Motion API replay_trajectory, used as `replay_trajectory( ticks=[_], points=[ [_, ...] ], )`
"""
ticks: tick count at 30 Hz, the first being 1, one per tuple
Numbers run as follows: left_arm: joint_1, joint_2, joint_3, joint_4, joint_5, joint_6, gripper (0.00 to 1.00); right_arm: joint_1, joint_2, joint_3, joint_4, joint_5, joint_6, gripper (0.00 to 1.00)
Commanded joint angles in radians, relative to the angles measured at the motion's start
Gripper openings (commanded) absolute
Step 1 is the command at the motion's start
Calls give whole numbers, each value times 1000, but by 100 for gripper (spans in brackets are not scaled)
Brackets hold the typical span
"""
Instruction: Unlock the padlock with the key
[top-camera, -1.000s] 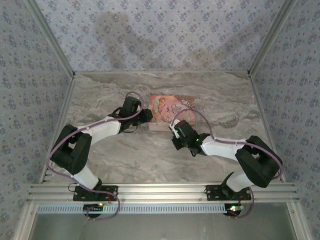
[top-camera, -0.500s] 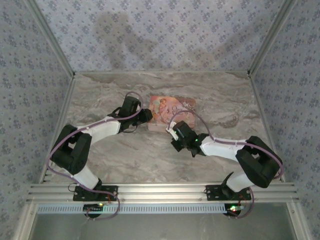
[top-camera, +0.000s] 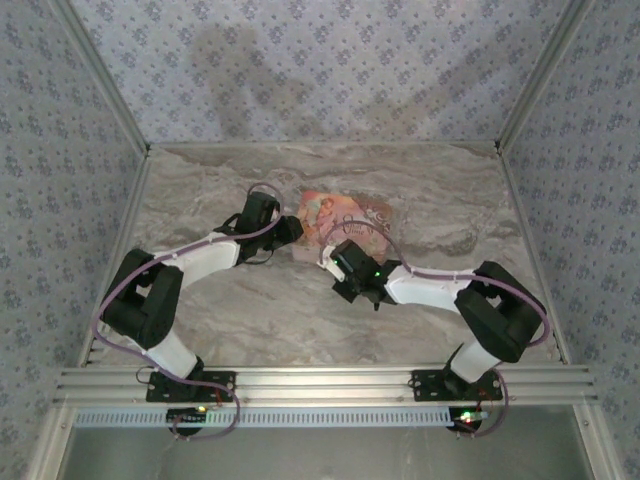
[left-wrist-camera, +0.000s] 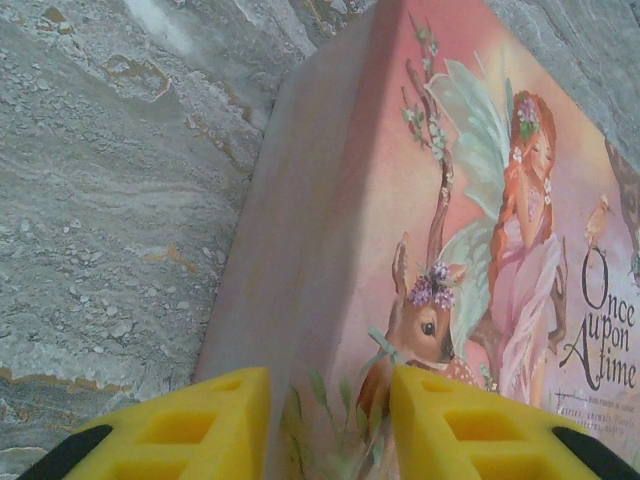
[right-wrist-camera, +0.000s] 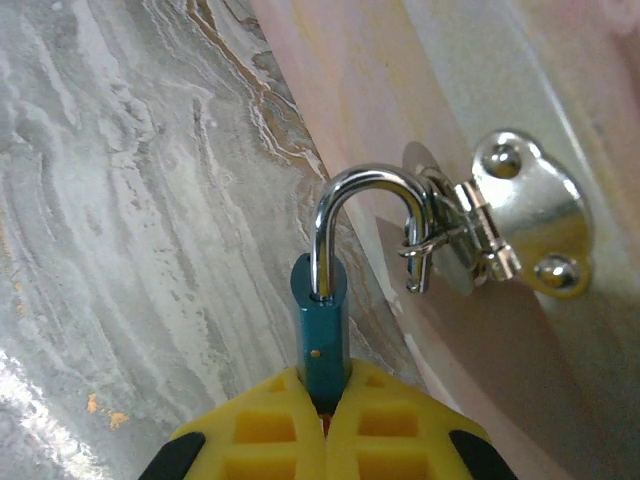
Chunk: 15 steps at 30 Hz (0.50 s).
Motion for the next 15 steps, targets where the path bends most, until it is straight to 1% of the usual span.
replay_trajectory(
  ticks=[1, 9, 12, 15],
  points=[
    [0, 19, -18, -16, 28, -12, 36, 15, 9, 56, 3, 22, -61, 0],
    [-8, 12, -27, -6, 27, -35, 36, 45, 67, 163, -32, 8, -173, 0],
    [-8, -5, -33, -13, 15, -37, 36, 60, 60, 166, -41, -3, -175, 0],
    [4, -43, -45, -25, -5, -35, 40, 76, 21, 141, -38, -6, -143, 0]
  ],
)
